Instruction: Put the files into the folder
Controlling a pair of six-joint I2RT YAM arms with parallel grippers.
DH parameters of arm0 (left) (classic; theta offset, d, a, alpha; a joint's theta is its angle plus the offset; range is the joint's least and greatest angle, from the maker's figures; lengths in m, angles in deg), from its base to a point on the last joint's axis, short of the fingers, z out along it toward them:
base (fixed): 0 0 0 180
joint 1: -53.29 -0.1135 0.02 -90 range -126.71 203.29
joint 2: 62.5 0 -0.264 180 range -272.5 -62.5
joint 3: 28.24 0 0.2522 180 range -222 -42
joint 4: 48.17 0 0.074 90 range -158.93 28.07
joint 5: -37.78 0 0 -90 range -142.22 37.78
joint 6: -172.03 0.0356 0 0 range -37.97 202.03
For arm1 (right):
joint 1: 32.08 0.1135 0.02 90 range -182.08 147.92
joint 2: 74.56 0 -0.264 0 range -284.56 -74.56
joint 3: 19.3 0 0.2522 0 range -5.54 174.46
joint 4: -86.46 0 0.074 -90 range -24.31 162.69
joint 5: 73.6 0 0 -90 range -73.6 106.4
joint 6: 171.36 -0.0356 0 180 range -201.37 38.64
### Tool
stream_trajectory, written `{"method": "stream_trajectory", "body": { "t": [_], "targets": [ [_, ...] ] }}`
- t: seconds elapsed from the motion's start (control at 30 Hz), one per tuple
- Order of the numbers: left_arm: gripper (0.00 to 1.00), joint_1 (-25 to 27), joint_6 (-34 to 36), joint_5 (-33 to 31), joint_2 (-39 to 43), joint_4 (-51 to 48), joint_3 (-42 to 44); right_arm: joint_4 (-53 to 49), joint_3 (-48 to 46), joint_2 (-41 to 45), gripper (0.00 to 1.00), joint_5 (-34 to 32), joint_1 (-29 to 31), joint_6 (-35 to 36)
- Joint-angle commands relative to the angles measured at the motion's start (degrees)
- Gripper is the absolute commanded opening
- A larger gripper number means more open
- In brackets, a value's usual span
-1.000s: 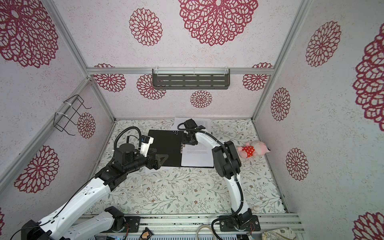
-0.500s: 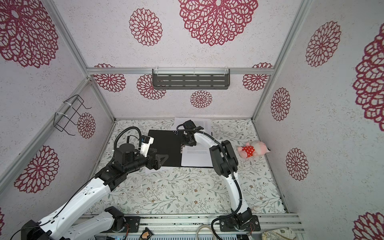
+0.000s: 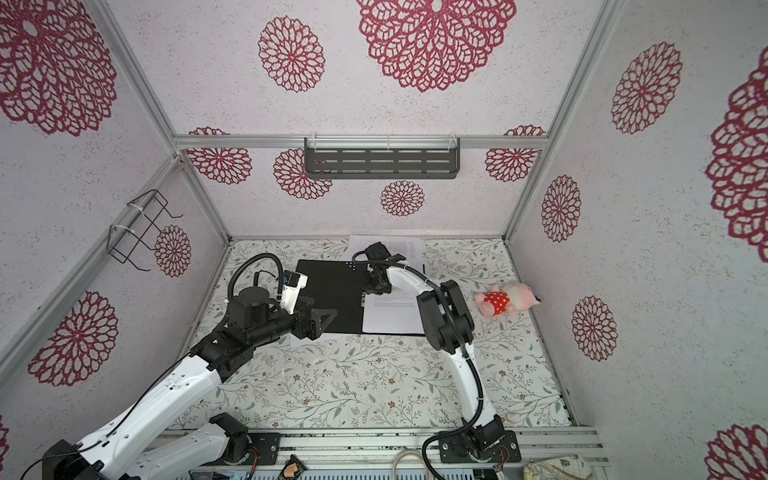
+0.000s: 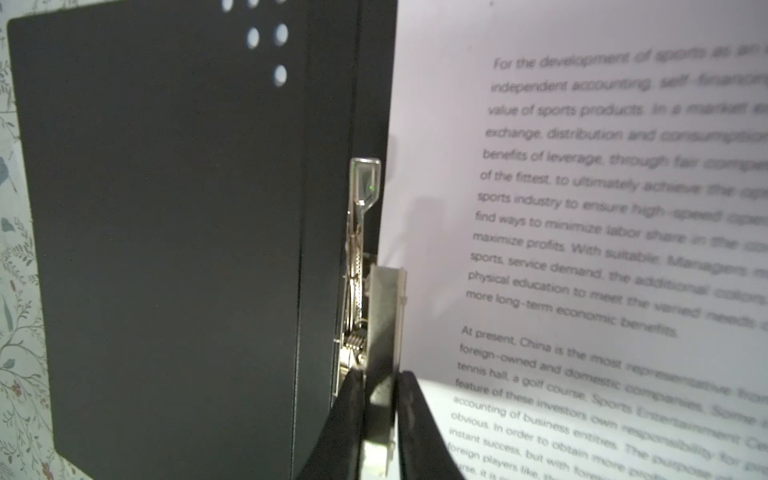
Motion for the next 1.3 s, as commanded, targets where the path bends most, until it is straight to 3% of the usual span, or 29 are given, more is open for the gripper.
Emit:
{"method": "stream_trajectory", "body": {
  "t": [0.0,0.4,0.63,1.27],
  "targets": [
    [0.99,0.18,0.47,0.53,0.16,0.23,-1.39,-0.26,1.88,1.36,0.13,0.42,0.0,-0.56],
    [0.99,0.17,0.44,0.52,0.19,0.13,-1.48,-1.85,0.96,6.8,0.0,0.94,0.01,-0.62],
    [0.99,0.17,0.35,0.52,0.1,0.04,-1.48,-1.08,-2.78,10.64,0.0,1.2,0.01,-0.62],
    [0.98,0.26,0.33,0.0,-0.55,-0.22,-1.39,5.92,-29.1,28.07,0.0,3.2,-0.35,-1.17]
  ]
}}
